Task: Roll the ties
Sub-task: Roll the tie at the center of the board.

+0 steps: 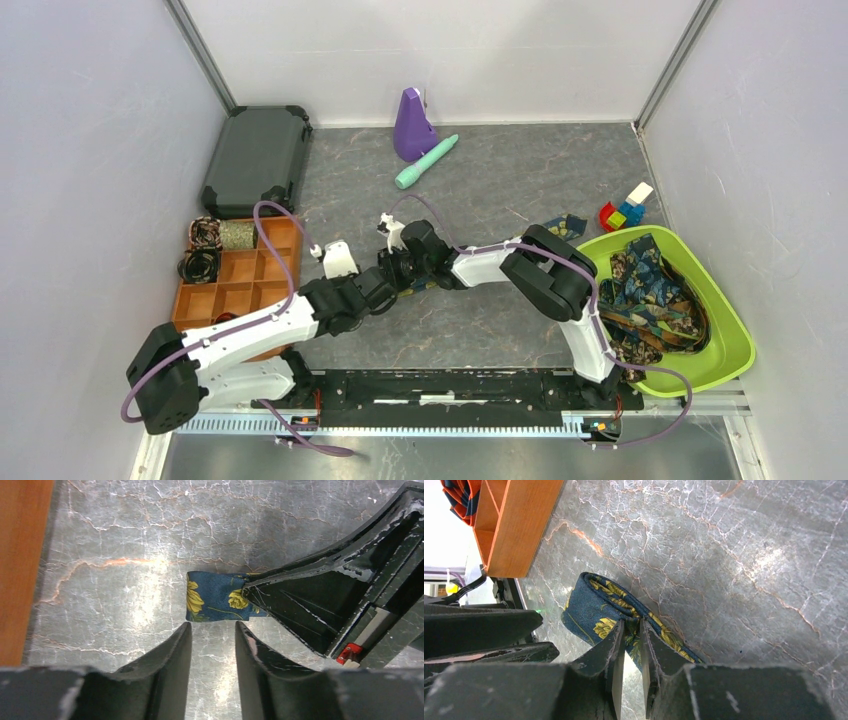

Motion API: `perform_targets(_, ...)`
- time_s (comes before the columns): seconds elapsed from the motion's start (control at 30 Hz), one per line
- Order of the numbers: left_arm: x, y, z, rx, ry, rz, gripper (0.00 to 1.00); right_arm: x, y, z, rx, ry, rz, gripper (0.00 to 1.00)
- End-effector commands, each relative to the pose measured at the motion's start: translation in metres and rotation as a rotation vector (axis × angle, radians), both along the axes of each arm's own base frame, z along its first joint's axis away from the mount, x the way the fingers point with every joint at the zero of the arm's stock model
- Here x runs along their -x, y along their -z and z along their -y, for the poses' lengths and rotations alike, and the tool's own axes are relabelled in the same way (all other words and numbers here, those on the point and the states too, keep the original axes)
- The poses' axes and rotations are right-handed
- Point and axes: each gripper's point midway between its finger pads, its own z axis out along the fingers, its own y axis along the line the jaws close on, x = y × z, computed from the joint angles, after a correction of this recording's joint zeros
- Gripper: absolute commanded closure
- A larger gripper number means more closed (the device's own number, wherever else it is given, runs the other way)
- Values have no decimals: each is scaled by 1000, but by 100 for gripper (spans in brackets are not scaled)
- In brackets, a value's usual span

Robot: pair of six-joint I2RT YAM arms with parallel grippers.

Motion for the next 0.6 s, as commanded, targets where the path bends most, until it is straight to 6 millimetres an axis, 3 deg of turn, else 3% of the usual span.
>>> perform_targets(0.0,-7,-11,-12,-53,-2,43,52,-3,9,-4,-8,-25,24,78)
perform_targets(0.2,-10,-8,-33,-78,-14,8,45,-2,15,-2,-11,-31,18,78)
perform_targets(0.37,-15,-4,-27,48,25,23,42,-5,20,1,-13,-29,9,78)
perform_targets(0.57,-14,14,-27,147,23,20,41,-6,25,6,-10,-24,0,78)
